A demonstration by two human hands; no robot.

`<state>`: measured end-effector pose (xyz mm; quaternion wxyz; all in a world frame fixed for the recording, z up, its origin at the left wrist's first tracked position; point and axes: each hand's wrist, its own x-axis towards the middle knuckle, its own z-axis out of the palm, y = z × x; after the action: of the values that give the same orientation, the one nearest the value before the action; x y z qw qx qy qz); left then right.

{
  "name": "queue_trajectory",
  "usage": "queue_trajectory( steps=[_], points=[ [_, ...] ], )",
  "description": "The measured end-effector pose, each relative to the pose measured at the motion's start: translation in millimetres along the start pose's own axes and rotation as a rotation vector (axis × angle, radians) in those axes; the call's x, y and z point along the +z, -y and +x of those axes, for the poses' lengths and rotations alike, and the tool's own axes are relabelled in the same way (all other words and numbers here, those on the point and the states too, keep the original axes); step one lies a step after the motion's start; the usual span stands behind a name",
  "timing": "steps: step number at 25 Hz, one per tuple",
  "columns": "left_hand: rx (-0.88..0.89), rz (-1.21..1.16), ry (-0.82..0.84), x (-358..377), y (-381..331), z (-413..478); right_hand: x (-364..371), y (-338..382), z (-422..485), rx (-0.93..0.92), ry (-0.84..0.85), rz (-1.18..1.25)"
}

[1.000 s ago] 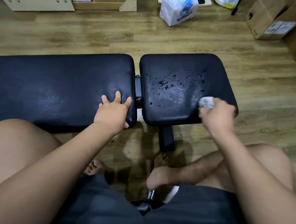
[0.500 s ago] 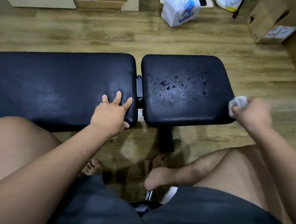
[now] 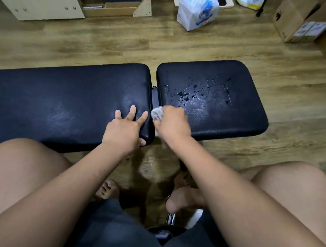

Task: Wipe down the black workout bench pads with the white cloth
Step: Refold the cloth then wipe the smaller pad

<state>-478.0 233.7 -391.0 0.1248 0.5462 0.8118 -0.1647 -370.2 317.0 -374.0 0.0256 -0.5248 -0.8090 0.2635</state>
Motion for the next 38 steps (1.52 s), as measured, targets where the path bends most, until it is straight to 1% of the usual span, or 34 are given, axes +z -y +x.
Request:
queue_trajectory(
  steps=[2,3,5,7,9,10,12,13,15,17,18,19,21,22,24,26,27,29,30,32,34,36,38],
  points=[
    [0.003,0.014,-0.007,1,1,1,-26,-46,2,0.017,-0.079,-0.063],
    [0.003,0.016,-0.009,1,2,2,-46,-77,7,0.063,-0.145,-0.106],
    [0.012,0.013,-0.006,1,1,2,-95,-150,15,0.291,-0.247,-0.142],
    [0.003,0.021,-0.013,2,-1,2,-134,-201,17,0.495,-0.297,-0.134],
    [-0.004,0.036,-0.019,1,-3,3,-138,-205,16,0.549,-0.319,-0.124],
    [-0.008,0.040,-0.018,1,-5,4,-127,-187,17,0.526,-0.339,-0.109],
    [-0.021,0.049,-0.008,0,-5,8,-88,-140,23,0.387,-0.365,-0.085],
    [-0.026,0.052,0.003,-2,-5,9,-66,-108,23,0.311,-0.344,-0.074],
    [-0.024,0.051,-0.002,-3,-5,8,-26,-40,21,0.138,-0.216,-0.037],
    [-0.027,0.038,-0.020,-2,-3,5,-5,2,22,0.035,-0.088,0.027],
    [-0.029,0.025,-0.025,-2,-3,4,-7,3,25,0.018,-0.051,0.062],
    [-0.030,0.016,-0.023,-1,-4,3,-15,-11,28,0.019,-0.043,0.066],
    [-0.030,0.009,-0.032,0,-4,2,-48,-61,32,0.039,-0.110,-0.068],
    [-0.026,0.005,-0.037,-1,-4,2,-69,-94,36,0.093,-0.160,-0.144],
    [-0.017,0.006,-0.036,-3,-3,3,-110,-155,39,0.283,-0.218,-0.197],
    [-0.028,0.014,-0.024,-4,-4,6,-128,-183,42,0.435,-0.278,-0.194],
    [-0.034,0.013,-0.017,-5,-5,7,-124,-177,43,0.454,-0.306,-0.167],
    [-0.039,0.014,-0.007,-6,-5,10,-90,-135,44,0.380,-0.343,-0.093],
    [-0.037,0.006,-0.005,-8,-4,11,-66,-104,43,0.321,-0.313,-0.064],
    [-0.034,-0.010,0.001,-10,-2,11,-23,-37,36,0.170,-0.190,-0.013],
    [-0.032,0.001,0.000,-11,-1,10,-3,5,33,0.032,-0.090,-0.002],
    [-0.033,-0.002,-0.002,-10,-1,9,-10,-9,41,0.014,-0.063,-0.022],
    [-0.037,0.004,-0.009,-8,0,9,-40,-57,47,0.054,-0.094,-0.103]
  ],
)
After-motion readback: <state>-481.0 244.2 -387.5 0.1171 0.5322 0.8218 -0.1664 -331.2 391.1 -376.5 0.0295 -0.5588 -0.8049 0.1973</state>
